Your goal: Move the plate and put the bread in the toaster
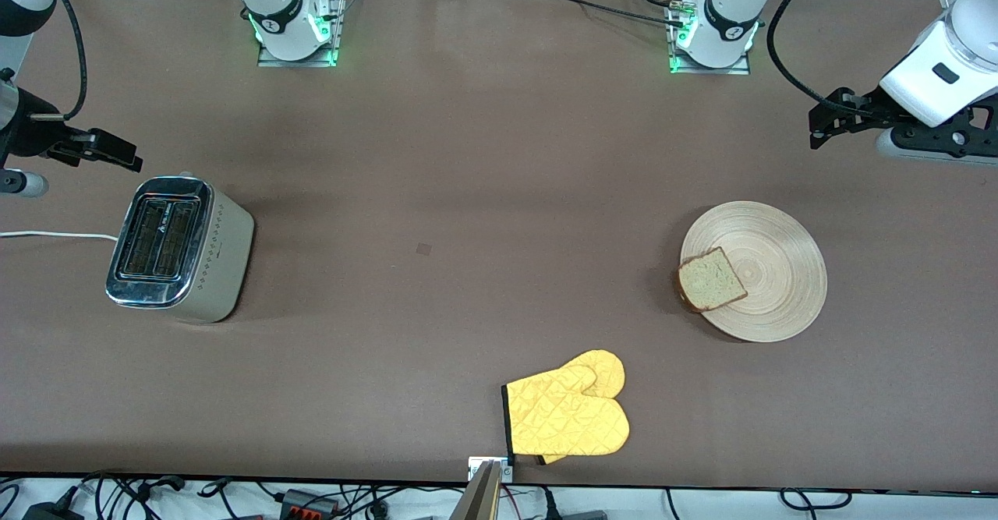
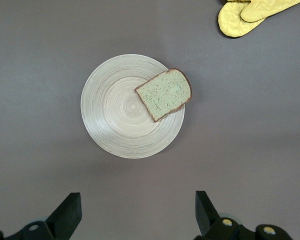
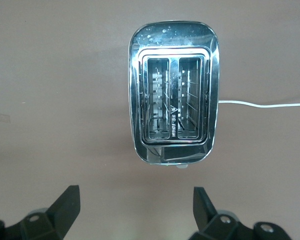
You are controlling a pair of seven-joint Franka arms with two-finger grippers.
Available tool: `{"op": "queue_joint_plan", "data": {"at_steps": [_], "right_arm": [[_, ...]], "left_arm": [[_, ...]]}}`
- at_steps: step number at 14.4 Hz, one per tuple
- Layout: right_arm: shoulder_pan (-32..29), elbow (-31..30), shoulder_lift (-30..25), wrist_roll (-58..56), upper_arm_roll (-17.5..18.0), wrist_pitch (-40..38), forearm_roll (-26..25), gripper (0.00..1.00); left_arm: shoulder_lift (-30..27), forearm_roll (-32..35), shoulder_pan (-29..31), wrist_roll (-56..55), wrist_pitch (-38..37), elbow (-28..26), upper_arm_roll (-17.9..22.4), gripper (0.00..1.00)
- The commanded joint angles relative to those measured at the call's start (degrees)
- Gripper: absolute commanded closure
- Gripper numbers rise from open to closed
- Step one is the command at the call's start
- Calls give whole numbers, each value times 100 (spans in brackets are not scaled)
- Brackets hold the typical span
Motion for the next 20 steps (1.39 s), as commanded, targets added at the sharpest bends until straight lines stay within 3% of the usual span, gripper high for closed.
{"op": "queue_joint_plan", "data": {"at_steps": [1, 16, 20], "right_arm": [[10, -118, -128, -51, 4, -4, -23, 0], [-8, -49, -93, -34, -5, 22, -15, 0], [-8, -40, -84, -34, -5, 14, -24, 0]], "left_arm": [[57, -55, 19, -16, -158, 186, 2, 0], [144, -56, 37, 11, -175, 186, 11, 0], [382, -108, 125, 72, -571, 257, 11, 0]]}}
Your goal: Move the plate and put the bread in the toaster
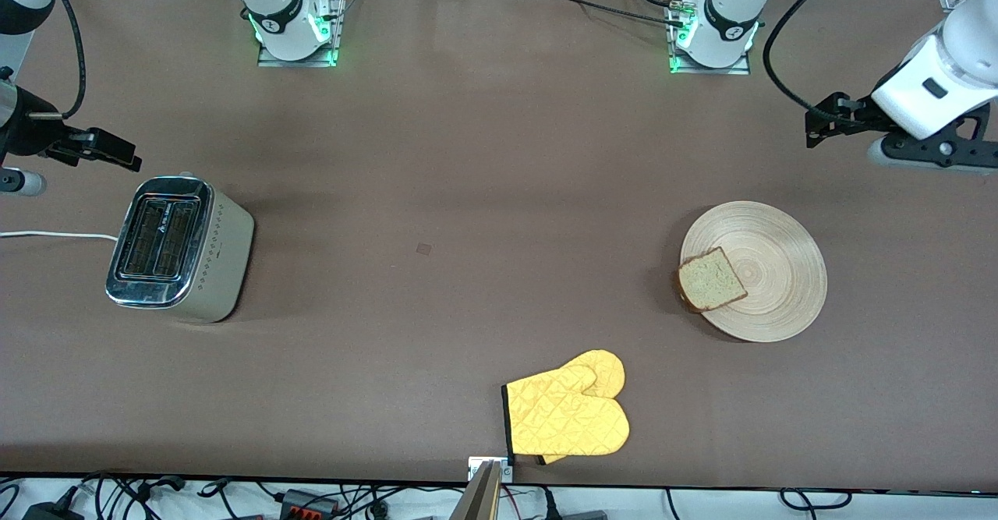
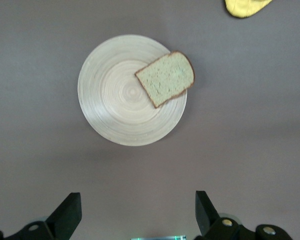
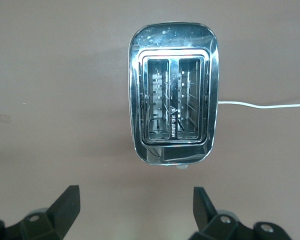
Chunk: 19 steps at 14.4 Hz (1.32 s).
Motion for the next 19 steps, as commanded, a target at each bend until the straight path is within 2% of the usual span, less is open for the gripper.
{"op": "queue_joint_plan", "data": {"at_steps": [1, 4, 7, 11, 15, 19], "right_arm": [[-6, -31, -68, -30, -4, 4, -23, 0], [-6, -31, -68, -30, -4, 13, -23, 0], [-15, -31, -33, -30, -4, 30, -23, 0], [-6, -31, -15, -30, -4, 30, -23, 0], [3, -22, 46, -21, 4, 65, -23, 0], [-15, -13, 47, 14, 4, 57, -6, 0]], "left_arm": [[284, -99, 145, 37, -229, 256, -4, 0], [495, -108, 522, 80, -439, 274, -13, 0], [671, -125, 908, 211, -1010, 292, -13, 0], [969, -195, 1330, 739, -1029, 318, -13, 0], [1400, -1151, 2076, 775, -1012, 440, -13, 0], [2067, -2653, 2850, 914, -994, 564, -13, 0]]}}
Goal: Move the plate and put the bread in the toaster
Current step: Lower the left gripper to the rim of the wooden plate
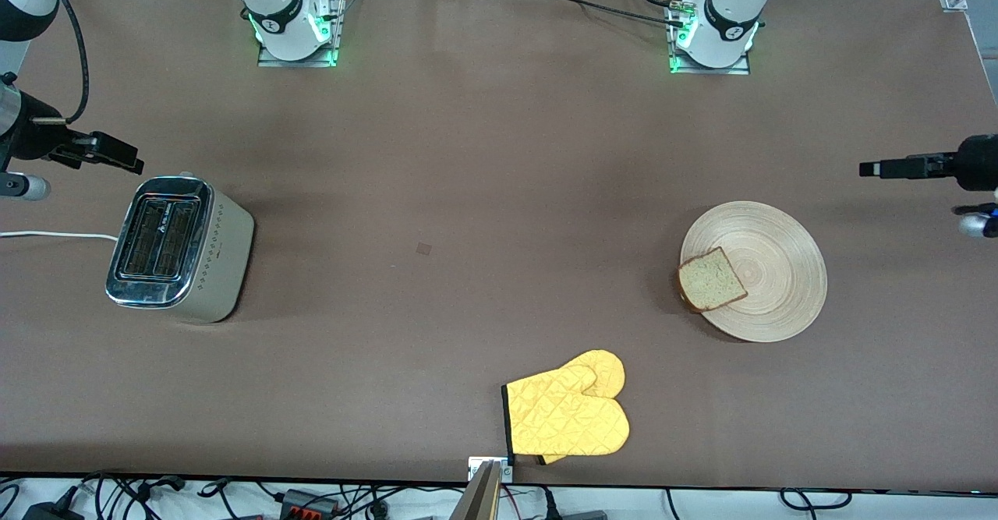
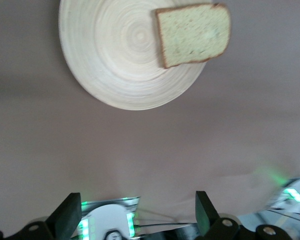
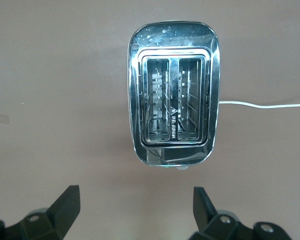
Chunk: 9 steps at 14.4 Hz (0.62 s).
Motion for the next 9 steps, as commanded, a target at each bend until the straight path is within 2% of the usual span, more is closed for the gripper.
{"op": "queue_joint_plan", "data": {"at_steps": [1, 3, 5, 9], "right_arm": [[-12, -12, -24, 14, 5, 31, -6, 0], [-12, -12, -24, 31, -4, 22, -6, 0], [-12, -12, -24, 31, -4, 22, -6, 0], [-4, -12, -33, 31, 5, 13, -15, 0]], "left_arm": [[708, -1049, 521, 484, -154, 322, -52, 0], [1148, -1631, 724, 1091, -145, 331, -52, 0], [1316, -1755, 760, 1478, -75, 331, -52, 0], [2045, -2563, 1199, 2190, -31, 331, -52, 0]]}}
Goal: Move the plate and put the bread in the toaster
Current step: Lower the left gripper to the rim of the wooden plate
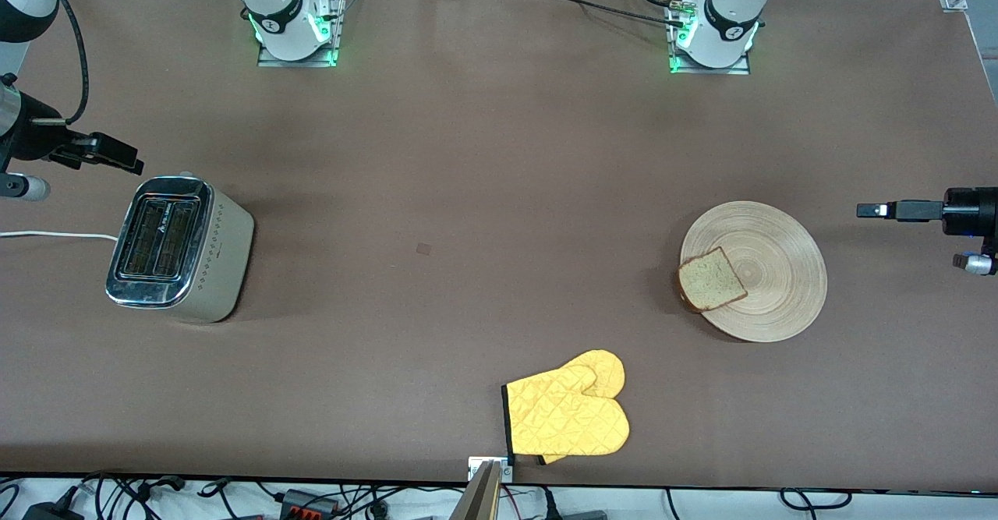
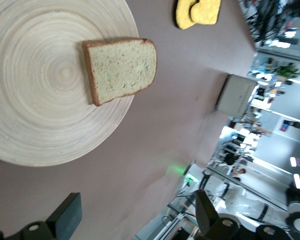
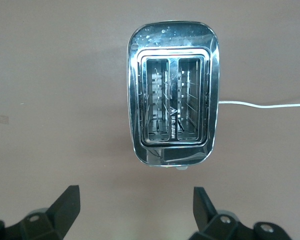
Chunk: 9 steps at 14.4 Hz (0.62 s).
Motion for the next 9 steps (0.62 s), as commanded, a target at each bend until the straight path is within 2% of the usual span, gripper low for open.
{"op": "queue_joint_plan", "data": {"at_steps": [1, 6, 9], "right_arm": [[0, -13, -35, 27, 9, 20, -15, 0], [17, 66, -43, -70, 9, 134, -67, 0], [9, -4, -35, -61, 9, 598, -33, 0]], "left_arm": [[507, -329, 228, 623, -57, 227, -61, 0], [973, 22, 412, 2346, 917, 166, -43, 0], [1246, -21, 456, 2568, 989, 192, -52, 0]]}}
